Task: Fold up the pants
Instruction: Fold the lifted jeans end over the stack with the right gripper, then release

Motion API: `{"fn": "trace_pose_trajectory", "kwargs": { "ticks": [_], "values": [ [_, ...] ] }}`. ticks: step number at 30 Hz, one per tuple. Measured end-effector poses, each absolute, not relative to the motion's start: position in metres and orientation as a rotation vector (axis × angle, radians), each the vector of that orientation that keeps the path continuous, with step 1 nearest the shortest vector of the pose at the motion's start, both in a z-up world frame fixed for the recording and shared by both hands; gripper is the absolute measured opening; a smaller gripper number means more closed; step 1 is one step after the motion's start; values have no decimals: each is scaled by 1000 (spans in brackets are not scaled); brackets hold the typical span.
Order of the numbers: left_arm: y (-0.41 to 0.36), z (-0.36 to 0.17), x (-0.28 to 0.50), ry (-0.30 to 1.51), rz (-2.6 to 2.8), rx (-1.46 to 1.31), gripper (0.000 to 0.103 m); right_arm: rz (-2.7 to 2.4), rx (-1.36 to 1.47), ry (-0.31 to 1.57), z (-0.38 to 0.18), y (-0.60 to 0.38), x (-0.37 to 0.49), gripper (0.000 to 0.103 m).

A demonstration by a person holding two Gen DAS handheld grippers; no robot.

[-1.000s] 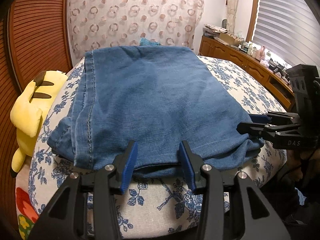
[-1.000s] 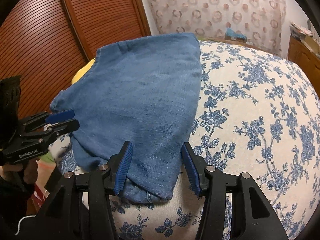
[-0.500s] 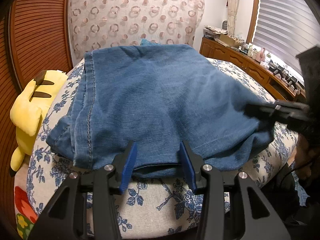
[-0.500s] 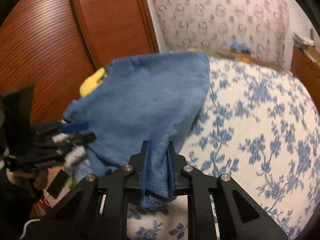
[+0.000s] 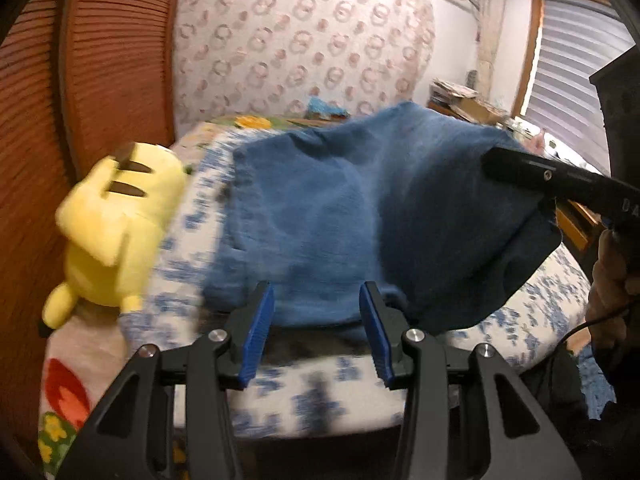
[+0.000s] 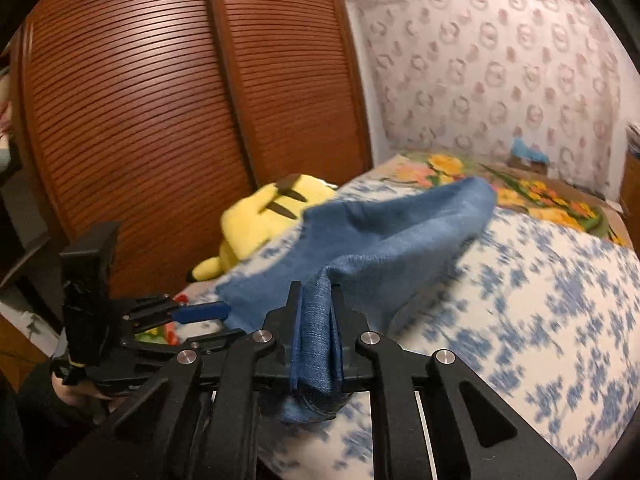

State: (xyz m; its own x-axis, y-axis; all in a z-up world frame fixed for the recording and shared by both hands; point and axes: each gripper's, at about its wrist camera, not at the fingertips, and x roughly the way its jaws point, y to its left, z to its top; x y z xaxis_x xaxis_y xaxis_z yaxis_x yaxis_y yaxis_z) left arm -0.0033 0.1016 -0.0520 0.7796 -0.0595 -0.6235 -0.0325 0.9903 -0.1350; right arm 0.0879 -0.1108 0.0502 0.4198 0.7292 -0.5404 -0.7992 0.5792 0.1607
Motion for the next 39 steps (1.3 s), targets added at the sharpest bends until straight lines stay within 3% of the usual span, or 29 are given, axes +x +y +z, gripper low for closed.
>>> {"fn": "trace_pose_trajectory", "kwargs": {
  "ticks": [15, 22, 28, 33, 39],
  "values": [
    [171, -38, -35, 602, 142, -178, 43, 1183, -169, 779, -3, -1, 75, 8],
    [180, -45, -34, 611, 159, -196, 43, 1192, -152, 875, -20, 2, 82, 8],
    [172, -40, -32, 603, 142, -182, 43, 1152, -196, 799, 16, -15, 78, 38],
    [161, -34, -27, 592, 92, -190, 43, 1065, -228, 675, 45, -41, 86, 44],
    [141, -33, -9, 611, 7, -198, 43, 927, -311, 640, 43, -55, 132, 48]
  ]
}}
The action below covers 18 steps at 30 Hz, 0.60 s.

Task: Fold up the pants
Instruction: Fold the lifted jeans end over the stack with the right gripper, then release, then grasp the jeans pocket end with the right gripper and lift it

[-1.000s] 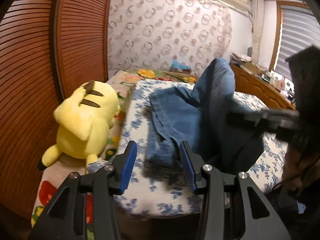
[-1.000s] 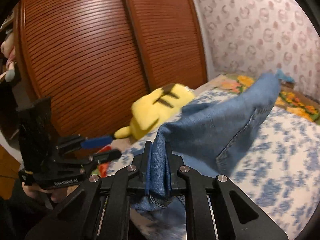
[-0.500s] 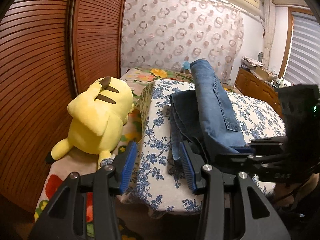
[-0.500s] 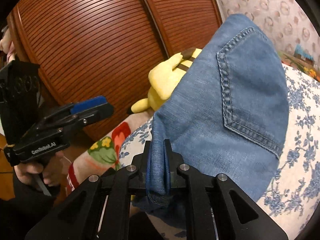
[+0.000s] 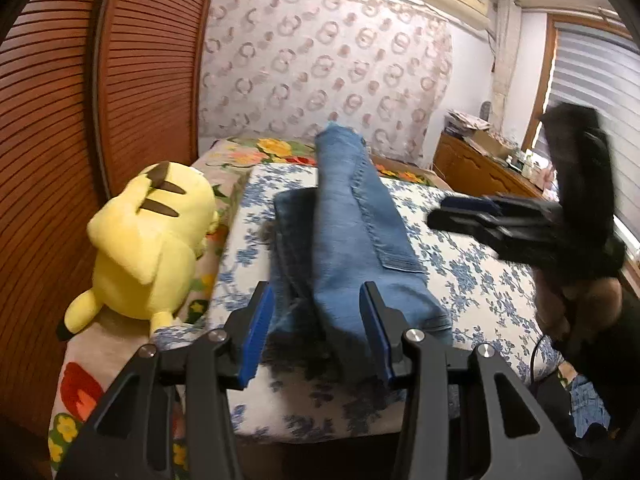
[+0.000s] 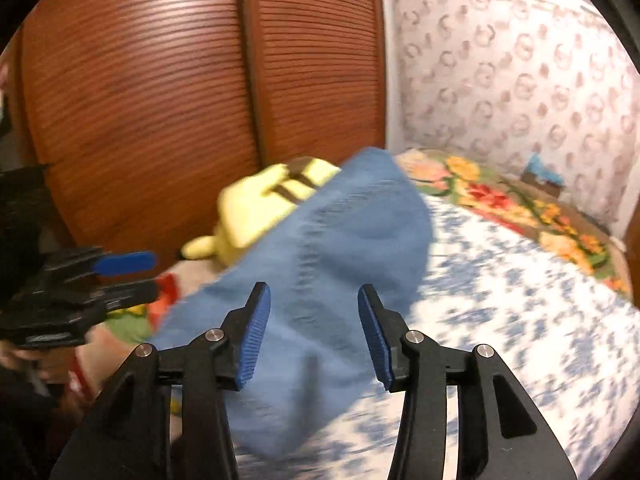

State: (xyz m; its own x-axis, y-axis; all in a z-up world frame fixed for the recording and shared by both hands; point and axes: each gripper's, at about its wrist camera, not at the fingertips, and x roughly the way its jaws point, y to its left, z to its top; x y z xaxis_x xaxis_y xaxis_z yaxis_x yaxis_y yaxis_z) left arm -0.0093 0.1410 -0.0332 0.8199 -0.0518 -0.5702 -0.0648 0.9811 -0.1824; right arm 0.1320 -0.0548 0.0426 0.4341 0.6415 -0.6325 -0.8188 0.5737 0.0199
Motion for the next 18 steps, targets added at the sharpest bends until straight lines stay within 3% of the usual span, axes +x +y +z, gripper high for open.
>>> {"fn": "trace_pose_trajectory", "kwargs": {
  "ticks": [11, 18],
  "values": [
    [132, -71, 14, 734, 17, -173, 44, 838, -291, 703, 19, -34, 220, 50],
    [146, -92, 13, 754, 5, -242, 44, 838, -279, 830, -14, -10, 254, 65]
  ]
}}
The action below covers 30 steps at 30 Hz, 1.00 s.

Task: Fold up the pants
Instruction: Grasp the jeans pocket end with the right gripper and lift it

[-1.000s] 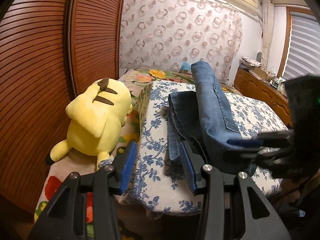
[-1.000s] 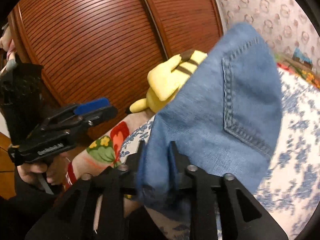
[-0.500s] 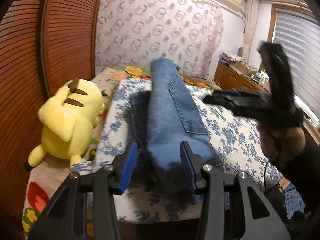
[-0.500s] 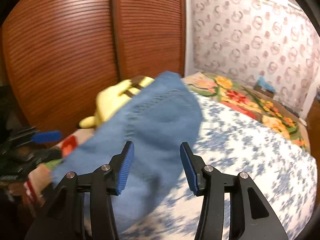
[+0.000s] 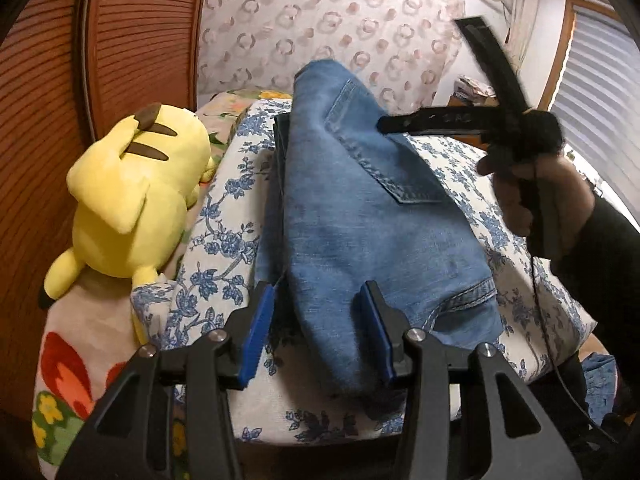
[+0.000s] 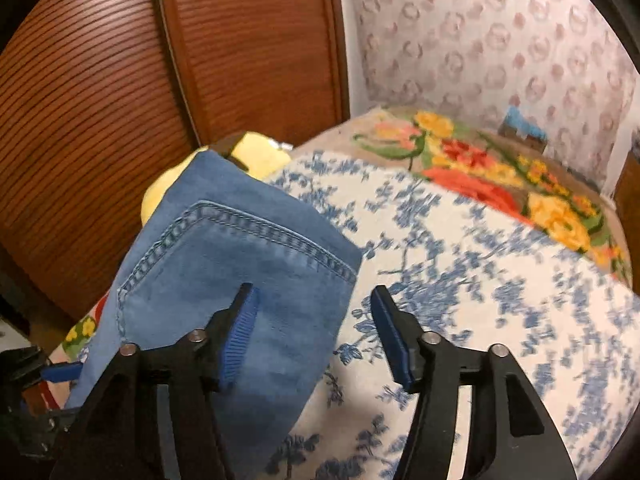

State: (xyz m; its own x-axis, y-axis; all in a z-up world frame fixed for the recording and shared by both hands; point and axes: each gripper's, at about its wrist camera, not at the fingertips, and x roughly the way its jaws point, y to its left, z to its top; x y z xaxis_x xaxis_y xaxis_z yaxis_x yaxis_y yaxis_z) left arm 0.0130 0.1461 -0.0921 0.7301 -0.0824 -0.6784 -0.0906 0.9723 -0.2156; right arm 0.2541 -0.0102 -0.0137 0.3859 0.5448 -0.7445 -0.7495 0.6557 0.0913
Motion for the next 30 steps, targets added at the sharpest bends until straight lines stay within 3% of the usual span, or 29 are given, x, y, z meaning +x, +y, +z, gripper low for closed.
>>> {"fn": "trace_pose_trajectory", "kwargs": {
  "ticks": [5, 15, 17, 19, 21, 24, 27, 30],
  "values": [
    [152, -97, 14, 755, -9, -280, 48, 856, -242, 890, -31, -5, 260, 72],
    [163, -104, 13, 729, -22, -385, 52, 939, -166, 1017, -45, 1, 261, 71],
    [163, -106, 11, 720, -22, -406, 50, 954, -155, 1014, -44, 0, 259, 65],
    [162, -106, 8, 709, -34, -416, 41, 964, -152, 1001, -42, -1, 257, 58],
    [159, -105, 6, 697, -51, -422, 27, 975, -141, 975, -37, -4, 255, 42],
    [153, -101, 3, 686, -44, -396, 14, 966, -148, 876, -25, -9, 242, 27],
    [155, -93, -1, 675, -44, -398, 6, 958, -166, 782, -8, -7, 225, 21],
    [161, -80, -5, 647, -51, -407, 5, 981, -166, 733, 11, -2, 219, 19]
  ]
}}
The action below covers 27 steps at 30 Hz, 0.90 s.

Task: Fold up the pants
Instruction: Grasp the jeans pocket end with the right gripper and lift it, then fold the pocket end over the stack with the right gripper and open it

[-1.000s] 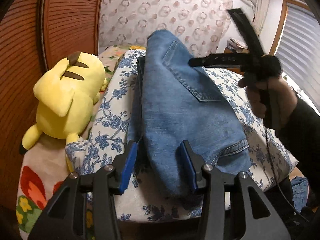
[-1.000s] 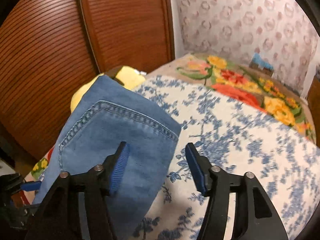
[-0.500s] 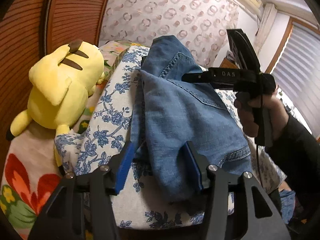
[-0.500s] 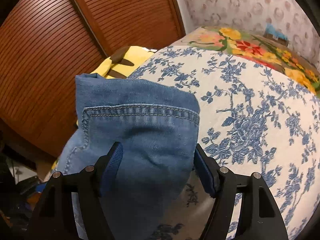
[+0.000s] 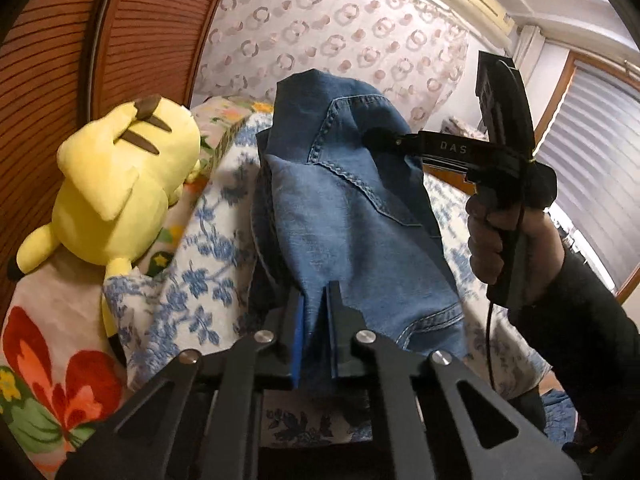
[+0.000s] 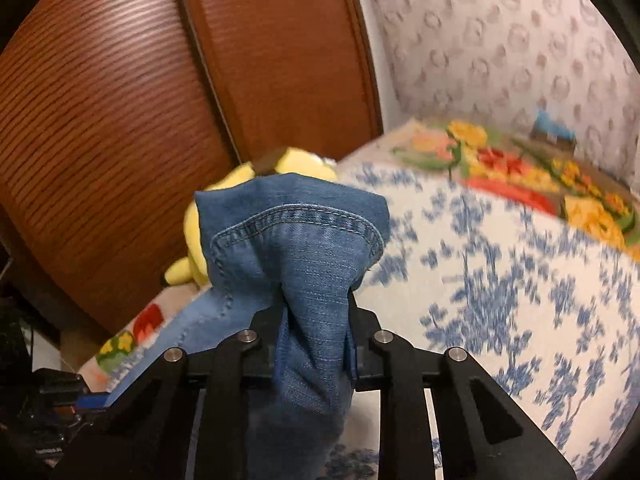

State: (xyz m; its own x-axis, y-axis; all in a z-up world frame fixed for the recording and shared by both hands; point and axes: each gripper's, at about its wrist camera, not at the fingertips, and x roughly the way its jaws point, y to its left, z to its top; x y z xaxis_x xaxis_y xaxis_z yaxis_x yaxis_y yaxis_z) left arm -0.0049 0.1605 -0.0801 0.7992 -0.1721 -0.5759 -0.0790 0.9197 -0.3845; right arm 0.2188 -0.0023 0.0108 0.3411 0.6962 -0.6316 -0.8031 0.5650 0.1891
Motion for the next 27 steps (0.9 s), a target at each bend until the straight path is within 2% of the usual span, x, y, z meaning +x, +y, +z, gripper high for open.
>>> {"fn": "trace_pose_trajectory", "kwargs": {
  "ticks": [7, 21, 27],
  "values": [
    [174, -54, 22, 619, -34, -357, 5, 976, -173, 699, 33, 20, 244, 18],
    [220, -31, 134, 643, -13, -250, 5, 917, -127, 707, 24, 51, 344, 18],
    [229, -38, 183, 676, 8, -207, 5, 869, -135, 727, 16, 64, 384, 19]
  ]
}}
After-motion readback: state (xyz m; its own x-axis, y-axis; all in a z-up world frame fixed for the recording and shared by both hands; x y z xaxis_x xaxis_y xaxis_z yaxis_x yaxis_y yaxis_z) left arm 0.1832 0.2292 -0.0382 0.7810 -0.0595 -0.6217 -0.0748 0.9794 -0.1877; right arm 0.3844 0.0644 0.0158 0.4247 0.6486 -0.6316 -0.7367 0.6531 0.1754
